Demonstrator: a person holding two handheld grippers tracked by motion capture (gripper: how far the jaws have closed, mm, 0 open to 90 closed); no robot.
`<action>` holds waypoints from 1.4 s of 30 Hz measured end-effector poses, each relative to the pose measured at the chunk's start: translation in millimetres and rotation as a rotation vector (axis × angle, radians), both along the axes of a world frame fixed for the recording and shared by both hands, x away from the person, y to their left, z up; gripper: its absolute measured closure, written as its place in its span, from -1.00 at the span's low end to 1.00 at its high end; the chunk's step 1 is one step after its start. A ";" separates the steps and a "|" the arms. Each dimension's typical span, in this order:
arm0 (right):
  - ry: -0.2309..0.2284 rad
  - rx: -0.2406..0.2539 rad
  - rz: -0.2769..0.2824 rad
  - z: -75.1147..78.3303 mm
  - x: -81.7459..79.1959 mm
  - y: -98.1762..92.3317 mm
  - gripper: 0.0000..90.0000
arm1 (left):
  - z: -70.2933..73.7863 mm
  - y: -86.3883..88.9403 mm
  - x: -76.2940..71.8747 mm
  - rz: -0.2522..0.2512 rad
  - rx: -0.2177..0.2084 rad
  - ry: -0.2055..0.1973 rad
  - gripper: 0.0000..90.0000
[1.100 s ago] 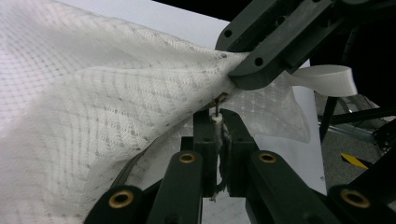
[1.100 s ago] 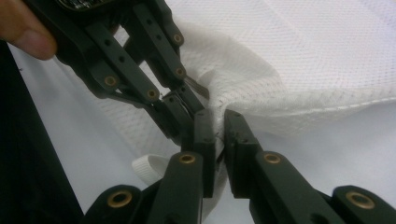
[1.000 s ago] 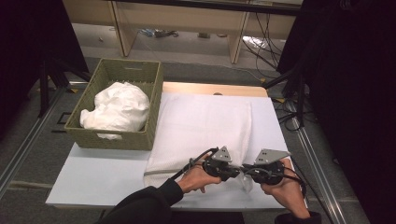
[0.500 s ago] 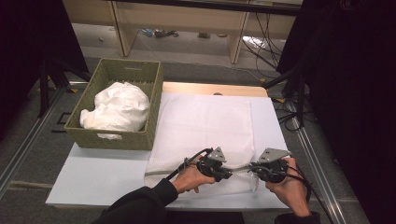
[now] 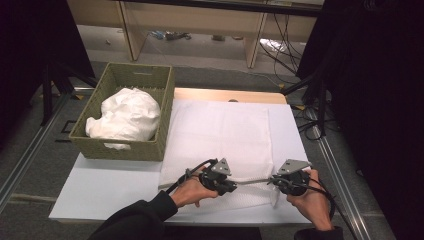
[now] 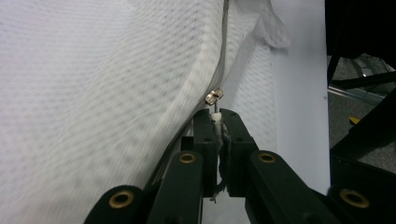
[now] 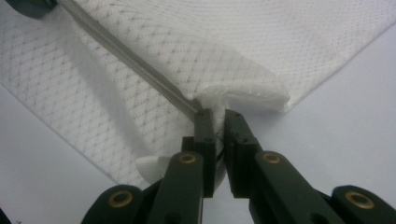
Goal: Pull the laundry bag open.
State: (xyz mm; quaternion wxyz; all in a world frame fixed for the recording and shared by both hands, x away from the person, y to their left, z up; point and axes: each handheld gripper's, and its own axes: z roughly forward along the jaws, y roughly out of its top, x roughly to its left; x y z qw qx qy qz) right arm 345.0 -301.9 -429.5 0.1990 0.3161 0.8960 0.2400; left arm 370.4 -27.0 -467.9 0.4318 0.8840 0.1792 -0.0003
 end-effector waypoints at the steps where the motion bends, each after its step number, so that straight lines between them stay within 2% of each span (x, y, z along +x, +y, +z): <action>1: -0.005 0.001 0.000 -0.9 0.7 0.0 0.90 | -0.1 3.9 -1.0 0.005 0.001 0.005 0.91; 4: 0.011 0.004 -0.012 -2.5 0.3 1.0 0.90 | -1.4 12.2 -1.7 0.019 0.003 0.011 0.91; 6: -0.004 -0.009 -0.005 -2.1 0.9 1.2 0.90 | -1.6 14.6 0.3 0.020 0.013 0.003 0.91; 8: -0.004 -0.018 -0.008 -1.8 1.0 1.9 0.90 | -1.3 14.3 -1.1 0.028 0.002 0.018 0.91; 11: 0.003 -0.025 0.004 -2.9 1.6 0.3 0.90 | -0.8 16.6 -2.5 0.010 0.016 0.005 0.91; 13: 0.006 -0.020 -0.014 -3.7 1.7 0.2 0.90 | 0.1 20.5 -3.8 0.017 0.018 0.010 0.91; 17: 0.013 -0.025 -0.026 -5.0 2.1 -1.7 0.90 | 0.8 33.3 -5.6 0.032 0.015 0.015 0.91; 23: 0.016 -0.037 -0.009 -7.2 3.8 -4.2 0.90 | 1.3 58.2 -12.7 0.064 0.022 0.025 0.91; 26: 0.025 -0.035 -0.023 -6.9 2.7 -2.9 0.90 | 1.6 67.4 -15.9 0.076 0.010 0.030 0.91; 28: 0.024 -0.037 -0.019 -7.0 2.4 -3.3 0.90 | 2.9 73.4 -16.8 0.091 0.022 0.032 0.91; 30: 0.019 -0.038 -0.005 -7.8 4.7 -4.0 0.89 | 5.2 75.3 -17.2 0.100 0.004 0.043 0.91; 31: 0.027 -0.035 -0.022 -8.3 3.6 -3.0 0.89 | 5.9 76.0 -16.9 0.095 0.002 0.039 0.91; 32: 0.033 -0.035 -0.019 -8.1 3.4 -3.0 0.89 | 6.0 76.9 -16.2 0.079 0.005 0.028 0.91; 33: 0.030 -0.036 -0.015 -8.1 3.5 -3.0 0.89 | 5.5 76.8 -18.7 0.099 0.011 0.040 0.91; 36: 0.032 -0.042 -0.004 -7.8 4.4 -3.0 0.89 | 3.3 79.9 -21.2 0.089 0.023 0.043 0.91; 42: 0.046 -0.050 -0.026 -10.1 4.8 -6.1 0.89 | 0.7 100.7 -24.1 0.116 0.027 0.053 0.91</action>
